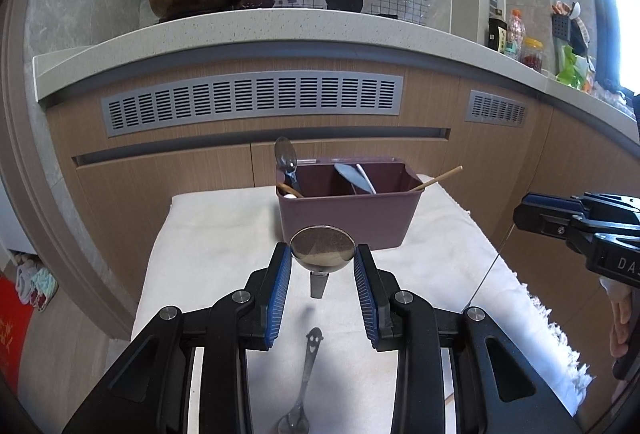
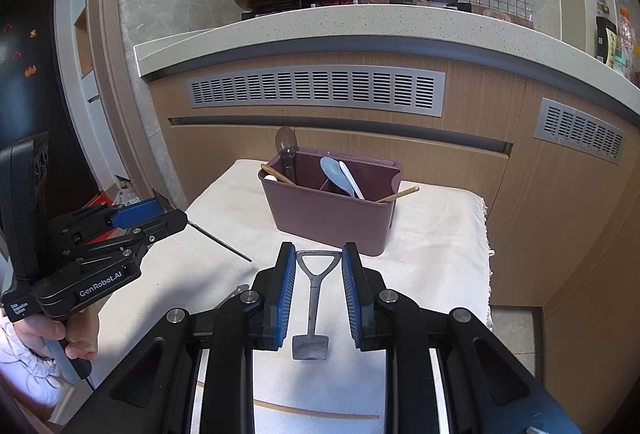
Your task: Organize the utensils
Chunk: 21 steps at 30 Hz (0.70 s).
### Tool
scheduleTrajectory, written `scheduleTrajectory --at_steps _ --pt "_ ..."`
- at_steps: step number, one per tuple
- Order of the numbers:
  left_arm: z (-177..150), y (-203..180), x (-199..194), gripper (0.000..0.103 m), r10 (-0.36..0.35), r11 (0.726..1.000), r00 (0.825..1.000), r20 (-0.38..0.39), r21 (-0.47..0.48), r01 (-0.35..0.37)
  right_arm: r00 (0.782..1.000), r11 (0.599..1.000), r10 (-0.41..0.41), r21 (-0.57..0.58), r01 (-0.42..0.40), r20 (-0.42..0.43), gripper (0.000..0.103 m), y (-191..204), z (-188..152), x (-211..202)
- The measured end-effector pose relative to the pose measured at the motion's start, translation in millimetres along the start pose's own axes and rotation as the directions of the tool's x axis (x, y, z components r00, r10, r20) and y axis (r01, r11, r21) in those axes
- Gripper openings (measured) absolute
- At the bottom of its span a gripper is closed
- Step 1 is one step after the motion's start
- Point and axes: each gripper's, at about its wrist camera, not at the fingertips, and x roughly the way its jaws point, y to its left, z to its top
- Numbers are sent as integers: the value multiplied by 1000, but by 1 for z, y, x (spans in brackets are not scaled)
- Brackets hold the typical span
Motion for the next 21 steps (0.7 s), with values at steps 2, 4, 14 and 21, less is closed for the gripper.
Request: scheduleTrajectory --at_steps 2,4,14,21 --pt "2 0 -3 33 -3 1000 1000 6 0 3 1000 1000 -1 -4 1 2 21 1 1 0" --pt "6 -1 -5 33 -5 1000 1000 12 3 5 1000 1000 0 -8 0 4 21 2 2 -1" --pt "65 -10 -31 33 -22 997 989 148 77 10 993 999 6 -41 -1 117 21 4 43 -25" --pt "145 -17 -33 33 -58 992 956 288 127 22 951 991 -47 -107 83 306 21 4 134 -46"
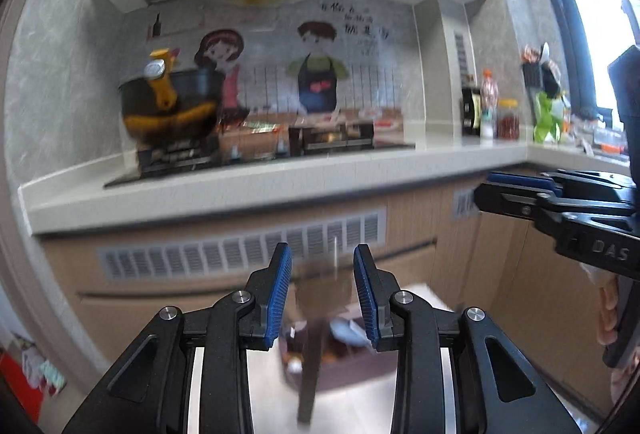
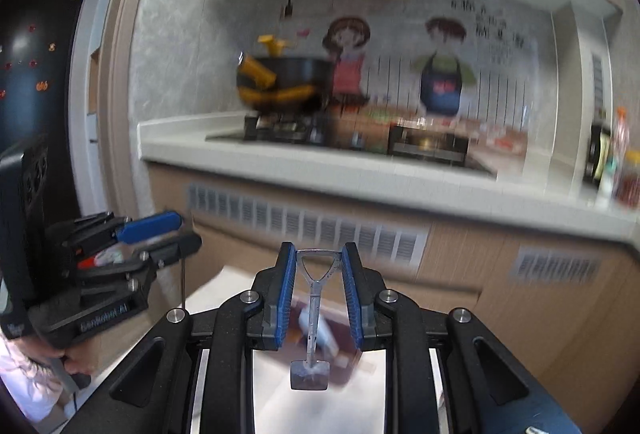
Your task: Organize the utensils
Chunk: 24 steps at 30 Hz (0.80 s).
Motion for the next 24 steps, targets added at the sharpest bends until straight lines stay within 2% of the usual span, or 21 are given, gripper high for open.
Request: scheduleTrajectory --at_steps 3,6,10,14,16,19,21,24 --pt "12 8 28 33 -24 999 1000 -2 -26 24 1000 1000 -30 -7 30 6 21 -6 15 24" --pt "6 15 59 33 -40 997 998 -38 -66 37 999 999 -46 10 46 -28 21 -14 11 58" --pt "-23 30 95 33 -66 991 989 -132 -125 49 991 997 -42 53 49 -125 21 -24 -12 100" --pt "-58 31 116 33 -100 992 967 -235 -94 80 988 997 -29 60 39 -153 21 -26 -30 111" --pt "-77 28 124 33 -123 991 949 -289 -78 105 989 997 -18 66 28 -145 21 -26 -31 109" --pt "-101 17 125 34 -190 982 920 -343 -46 186 991 998 -16 65 25 -133 21 -25 -29 101" --pt "-115 1 124 35 -231 967 892 -388 7 253 992 998 -8 60 15 -123 21 -25 -27 89" --pt "-136 -31 128 37 -278 926 832 -479 96 365 993 999 -2 53 8 -114 21 -27 -29 66"
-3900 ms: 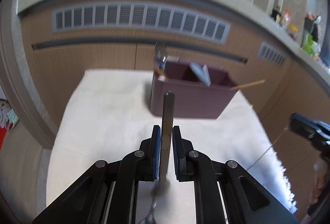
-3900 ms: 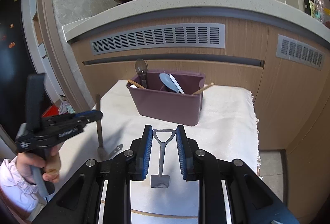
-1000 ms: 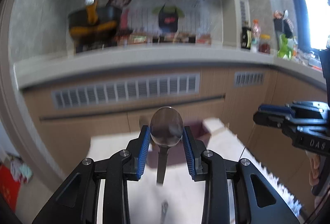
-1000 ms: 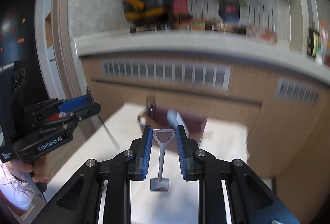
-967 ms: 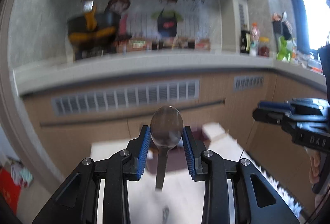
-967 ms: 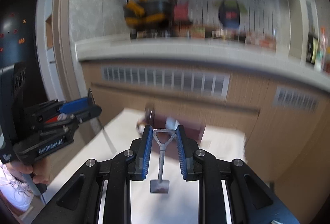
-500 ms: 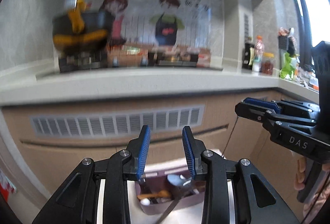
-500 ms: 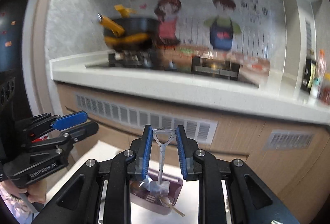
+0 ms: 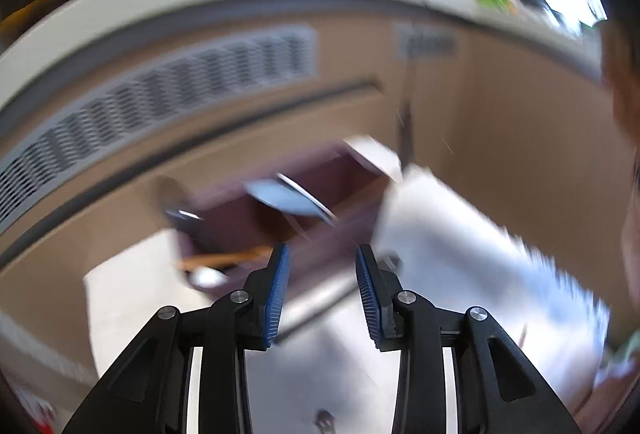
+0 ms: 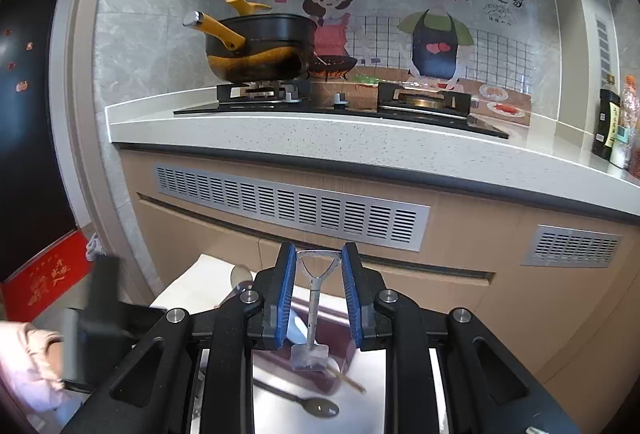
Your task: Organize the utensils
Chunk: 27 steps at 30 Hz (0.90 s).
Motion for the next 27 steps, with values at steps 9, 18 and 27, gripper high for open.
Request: scheduleTrajectory --at_steps 9,18,27 --pt "-19 -26 95 46 -59 997 972 -229 41 71 994 993 10 114 3 -108 21 -25 -64 -45" --pt "-32 -7 121 54 -46 996 960 -275 -80 25 941 959 104 284 -9 -323 21 -48 -150 -26" --pt "-44 -7 114 54 -107 988 938 -329 -140 64 924 956 78 292 38 -374 22 -64 -163 10"
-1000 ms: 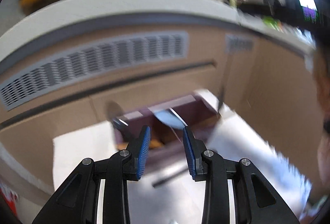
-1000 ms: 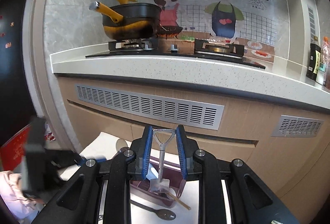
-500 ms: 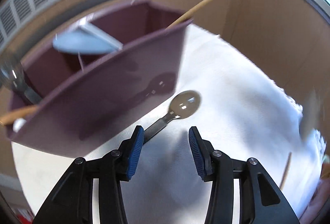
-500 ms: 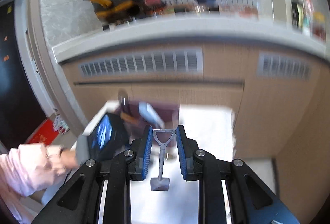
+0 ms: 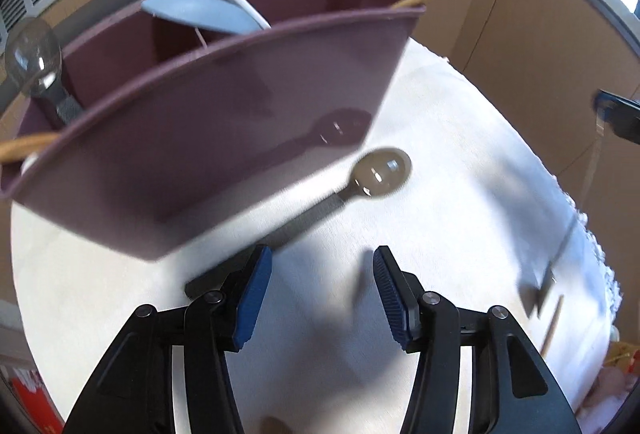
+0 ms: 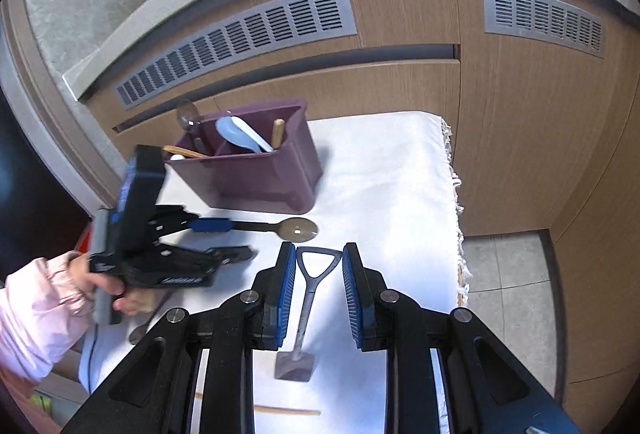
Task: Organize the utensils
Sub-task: 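Grasp the black-handled spoon by its bowl with the left tool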
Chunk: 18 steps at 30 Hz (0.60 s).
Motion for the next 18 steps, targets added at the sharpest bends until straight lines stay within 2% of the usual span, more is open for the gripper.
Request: scheduleTrajectory --at_steps 4,9,11,13,16,18 --pt "-8 -5 -4 54 6 1000 1000 7 11 -6 999 999 -25 -25 24 -27 22 -1 1 13" --pt "-1 -9 -19 55 49 995 991 128 79 -60 995 999 -42 -23 40 -95 24 -8 -5 32" --pt "4 -7 -13 57 61 989 989 131 124 -77 991 1000 -31 0 31 -132 35 -14 -10 38" --pt "8 -7 -4 57 79 984 990 119 151 -97 989 999 -13 32 18 -146 43 -21 -16 40" --pt "11 -6 7 57 110 973 989 101 194 -128 989 999 -2 51 9 -149 47 -28 -27 39" --pt "14 -6 14 57 108 972 992 72 204 -120 987 999 -1 53 10 -161 58 -32 -35 41"
